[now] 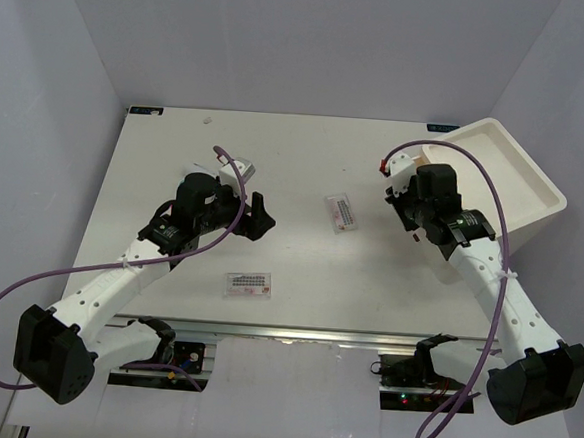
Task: Organize the makeup
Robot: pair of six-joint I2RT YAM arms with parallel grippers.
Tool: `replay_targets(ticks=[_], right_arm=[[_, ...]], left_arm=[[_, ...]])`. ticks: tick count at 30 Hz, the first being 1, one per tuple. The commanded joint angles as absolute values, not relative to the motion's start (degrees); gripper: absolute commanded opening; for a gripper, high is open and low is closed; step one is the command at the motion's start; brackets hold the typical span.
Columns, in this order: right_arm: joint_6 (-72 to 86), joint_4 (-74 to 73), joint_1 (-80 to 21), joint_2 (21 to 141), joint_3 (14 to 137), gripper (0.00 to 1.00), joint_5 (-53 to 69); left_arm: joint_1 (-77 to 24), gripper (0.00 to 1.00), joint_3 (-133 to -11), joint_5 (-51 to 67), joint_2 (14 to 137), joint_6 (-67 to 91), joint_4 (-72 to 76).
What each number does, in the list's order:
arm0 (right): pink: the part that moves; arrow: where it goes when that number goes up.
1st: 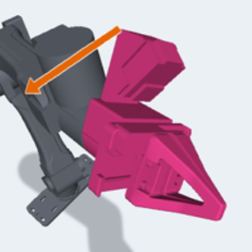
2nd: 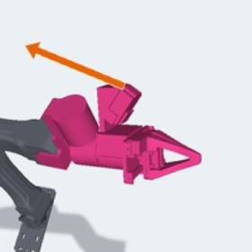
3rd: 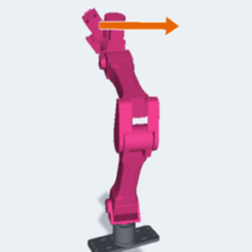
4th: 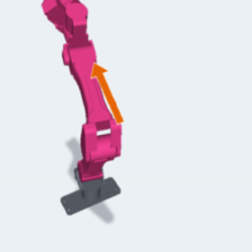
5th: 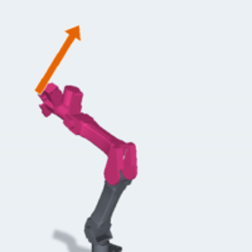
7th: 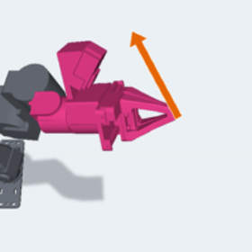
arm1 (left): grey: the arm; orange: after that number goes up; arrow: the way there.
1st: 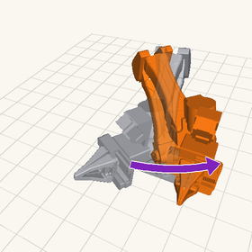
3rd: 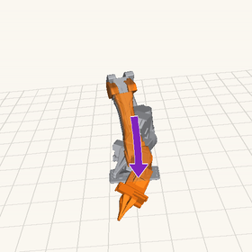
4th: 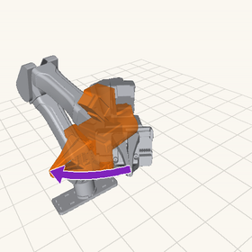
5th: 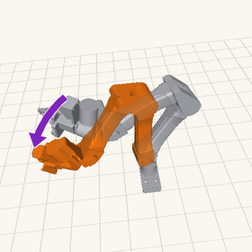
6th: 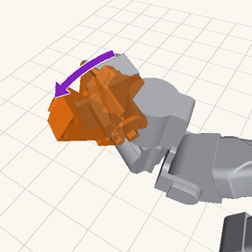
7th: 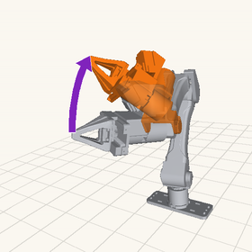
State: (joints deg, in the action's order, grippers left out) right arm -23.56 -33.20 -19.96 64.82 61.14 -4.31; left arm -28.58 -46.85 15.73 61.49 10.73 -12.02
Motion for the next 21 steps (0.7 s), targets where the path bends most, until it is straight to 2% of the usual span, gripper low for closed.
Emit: replay_targets(ticks=[1, 14, 21], right_arm=[[-23.1, -28.3, -20.0, 63.3, 60.9, 0.23, -17.5], [-24.1, -24.4, -18.0, 64.5, 61.9, 0.51, -24.8], [-24.8, -23.8, -17.1, 65.0, 62.0, 0.70, -26.0]], left_arm=[[-28.5, 0.87, -46.6, 14.6, 60.1, 10.0, -11.8], [-28.5, 0.88, -46.5, 13.7, 59.6, 9.8, -11.9], [-28.5, 0.89, -46.5, 13.7, 59.2, 9.7, -11.9]])
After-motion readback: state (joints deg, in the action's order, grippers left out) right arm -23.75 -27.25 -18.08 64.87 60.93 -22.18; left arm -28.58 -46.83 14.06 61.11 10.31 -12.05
